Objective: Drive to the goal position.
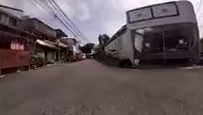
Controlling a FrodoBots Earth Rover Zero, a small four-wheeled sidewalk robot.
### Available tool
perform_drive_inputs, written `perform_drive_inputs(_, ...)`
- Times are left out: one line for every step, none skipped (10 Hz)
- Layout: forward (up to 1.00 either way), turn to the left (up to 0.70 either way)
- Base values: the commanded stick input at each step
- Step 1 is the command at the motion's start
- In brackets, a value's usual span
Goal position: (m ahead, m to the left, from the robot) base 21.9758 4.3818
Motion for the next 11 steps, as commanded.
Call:
perform_drive_inputs(0.7, 0.0)
perform_drive_inputs(0.7, 0.0)
perform_drive_inputs(0.7, 0.0)
perform_drive_inputs(0.7, 0.01)
perform_drive_inputs(0.7, 0.07)
perform_drive_inputs(0.7, 0.22)
perform_drive_inputs(0.7, 0.35)
perform_drive_inputs(0.7, 0.22)
perform_drive_inputs(0.7, 0.01)
perform_drive_inputs(0.7, 0.0)
perform_drive_inputs(0.7, 0.0)
